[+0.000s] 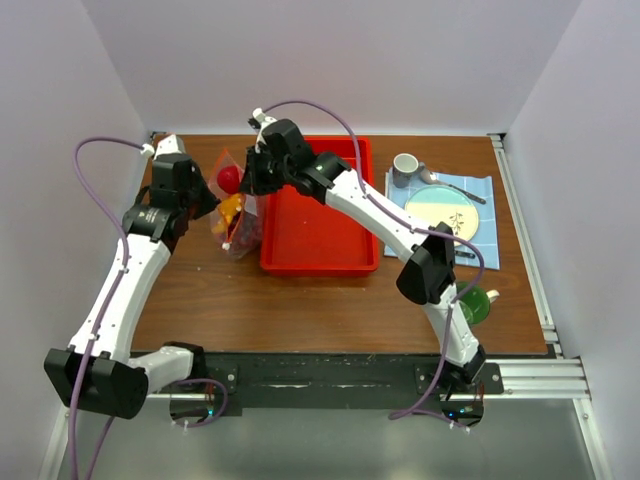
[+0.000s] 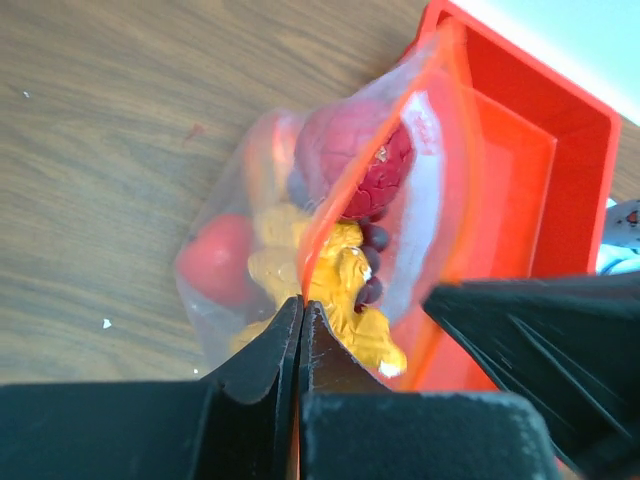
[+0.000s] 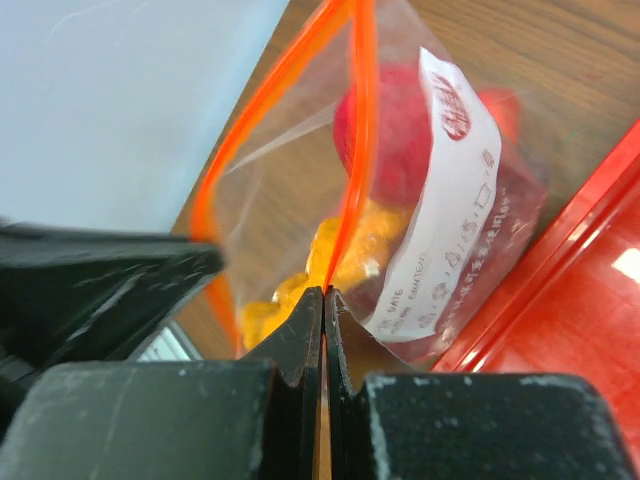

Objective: Place the food in the zip-top bag and seal the zipper

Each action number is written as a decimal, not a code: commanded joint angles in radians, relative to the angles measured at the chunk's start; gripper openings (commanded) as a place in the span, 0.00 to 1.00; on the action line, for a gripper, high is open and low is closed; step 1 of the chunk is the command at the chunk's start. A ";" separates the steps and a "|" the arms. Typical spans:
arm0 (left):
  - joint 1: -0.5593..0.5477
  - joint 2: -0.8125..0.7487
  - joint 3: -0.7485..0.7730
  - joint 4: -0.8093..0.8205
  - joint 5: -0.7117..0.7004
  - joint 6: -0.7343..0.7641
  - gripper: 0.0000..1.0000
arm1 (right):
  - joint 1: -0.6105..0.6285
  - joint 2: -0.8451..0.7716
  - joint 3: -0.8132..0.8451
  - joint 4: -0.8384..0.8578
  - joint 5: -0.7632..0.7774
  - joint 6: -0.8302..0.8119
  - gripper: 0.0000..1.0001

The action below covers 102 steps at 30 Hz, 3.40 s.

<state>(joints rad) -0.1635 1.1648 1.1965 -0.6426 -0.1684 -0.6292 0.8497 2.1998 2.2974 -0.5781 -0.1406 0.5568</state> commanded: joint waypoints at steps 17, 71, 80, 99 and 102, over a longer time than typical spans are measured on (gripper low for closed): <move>0.061 0.032 0.025 0.011 0.251 0.029 0.00 | -0.067 0.101 0.244 -0.066 0.021 -0.008 0.00; 0.015 -0.154 -0.371 0.210 0.287 -0.139 0.45 | -0.002 -0.385 -0.859 0.412 -0.165 0.385 0.54; 0.015 -0.243 -0.503 0.230 0.293 -0.193 0.41 | 0.025 -0.377 -0.911 0.469 -0.166 0.449 0.47; 0.012 -0.315 -0.640 0.305 0.363 -0.205 0.46 | 0.038 -0.344 -0.948 0.541 -0.195 0.499 0.36; 0.012 -0.326 -0.658 0.322 0.380 -0.221 0.47 | 0.040 -0.344 -0.955 0.544 -0.197 0.500 0.35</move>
<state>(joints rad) -0.1535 0.8639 0.5613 -0.3855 0.1711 -0.8227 0.8818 1.8599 1.3544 -0.0799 -0.3084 1.0405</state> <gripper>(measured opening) 0.464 0.359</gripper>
